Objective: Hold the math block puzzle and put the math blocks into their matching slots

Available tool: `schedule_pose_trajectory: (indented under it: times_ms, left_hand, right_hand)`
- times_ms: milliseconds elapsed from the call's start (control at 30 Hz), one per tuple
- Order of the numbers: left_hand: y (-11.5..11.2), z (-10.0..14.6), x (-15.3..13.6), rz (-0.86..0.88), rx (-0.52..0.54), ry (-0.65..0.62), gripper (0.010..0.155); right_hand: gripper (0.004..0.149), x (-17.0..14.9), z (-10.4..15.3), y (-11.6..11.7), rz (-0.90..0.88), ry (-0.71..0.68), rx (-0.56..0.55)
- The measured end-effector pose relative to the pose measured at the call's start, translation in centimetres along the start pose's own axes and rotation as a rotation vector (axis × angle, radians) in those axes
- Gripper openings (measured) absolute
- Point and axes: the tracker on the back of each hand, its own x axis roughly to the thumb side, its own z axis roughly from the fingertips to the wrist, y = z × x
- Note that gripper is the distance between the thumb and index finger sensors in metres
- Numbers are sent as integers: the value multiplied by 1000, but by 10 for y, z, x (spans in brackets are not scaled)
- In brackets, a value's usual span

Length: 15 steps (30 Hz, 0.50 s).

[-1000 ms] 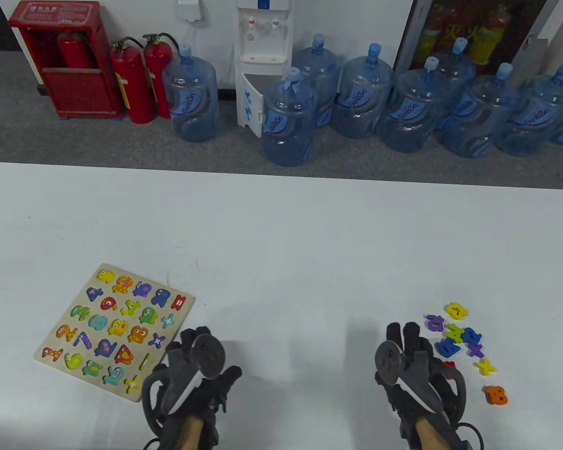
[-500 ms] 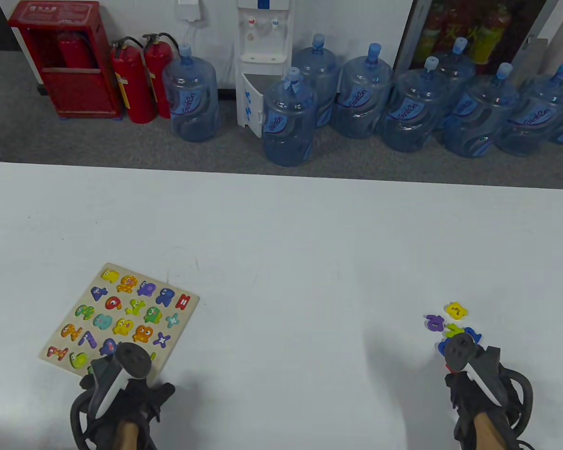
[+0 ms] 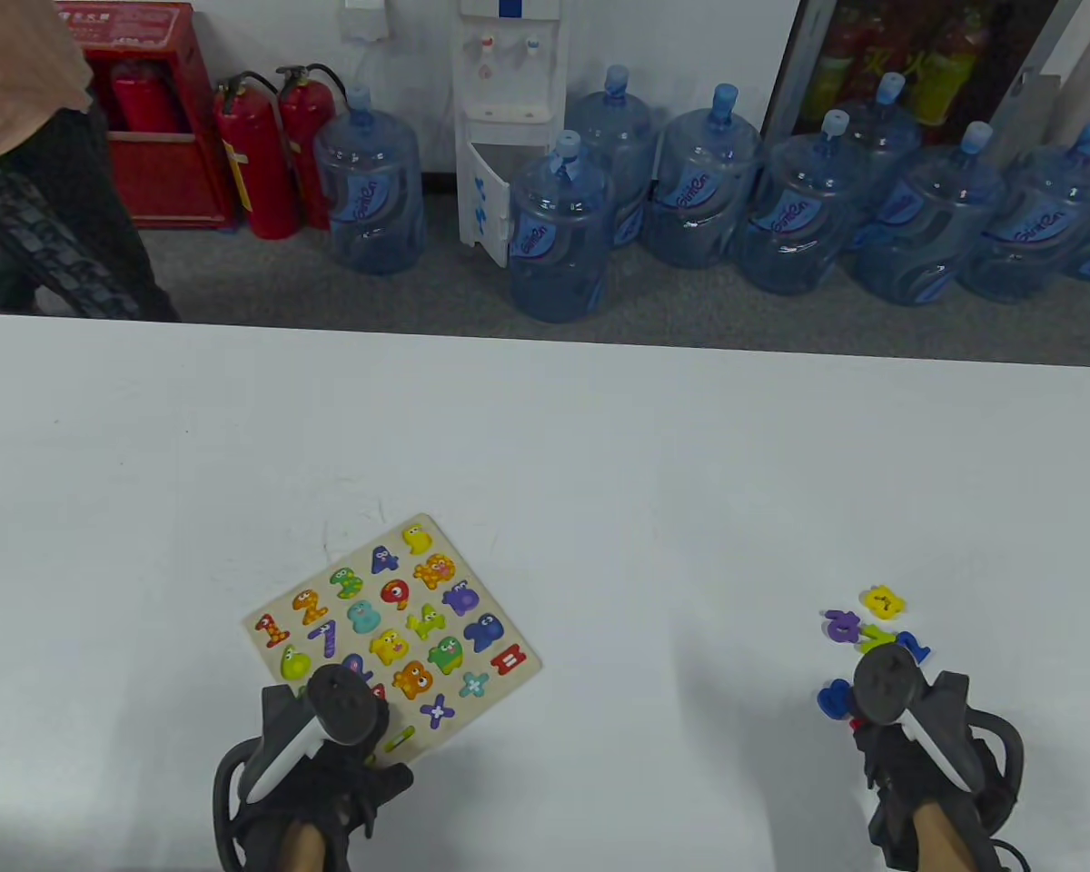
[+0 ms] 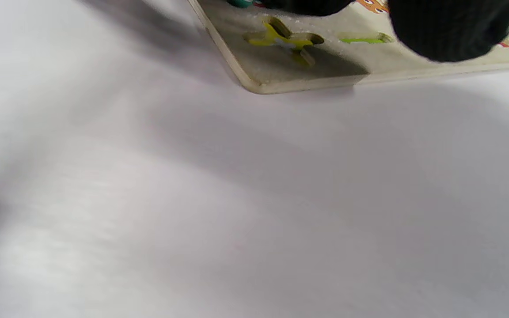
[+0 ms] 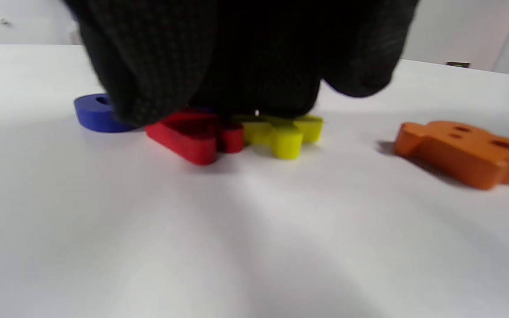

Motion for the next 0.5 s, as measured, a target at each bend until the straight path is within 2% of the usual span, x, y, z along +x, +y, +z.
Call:
schedule_pose_trajectory:
  times_ms: [67, 100, 133, 200, 233, 300, 433, 500]
  left_hand:
    - [-2, 0, 10, -14, -12, -23, 71]
    - [-3, 0, 15, -26, -15, -33, 70]
    - [-3, 0, 19, -41, -16, -39, 70]
    - [-4, 1, 27, -71, -16, -56, 69]
    - [-5, 1, 30, -82, -19, -65, 69]
    - [-8, 2, 36, -81, -29, -88, 68]
    - [-12, 2, 49, -95, -46, -135, 68]
    - [-15, 2, 58, -107, -48, -153, 67]
  right_hand:
    - [43, 5, 4, -4, 12, 1, -65]
    - [44, 8, 6, -7, 15, 18, -137]
    - [47, 11, 7, -8, 17, 11, -153]
    - [61, 19, 7, -4, 16, -52, -105]
    - [68, 24, 4, 0, 43, -70, -37]
    - [72, 32, 0, 10, 140, -72, 50]
    - [66, 43, 2, 9, 185, -96, -47]
    - [66, 51, 6, 8, 158, -134, -37]
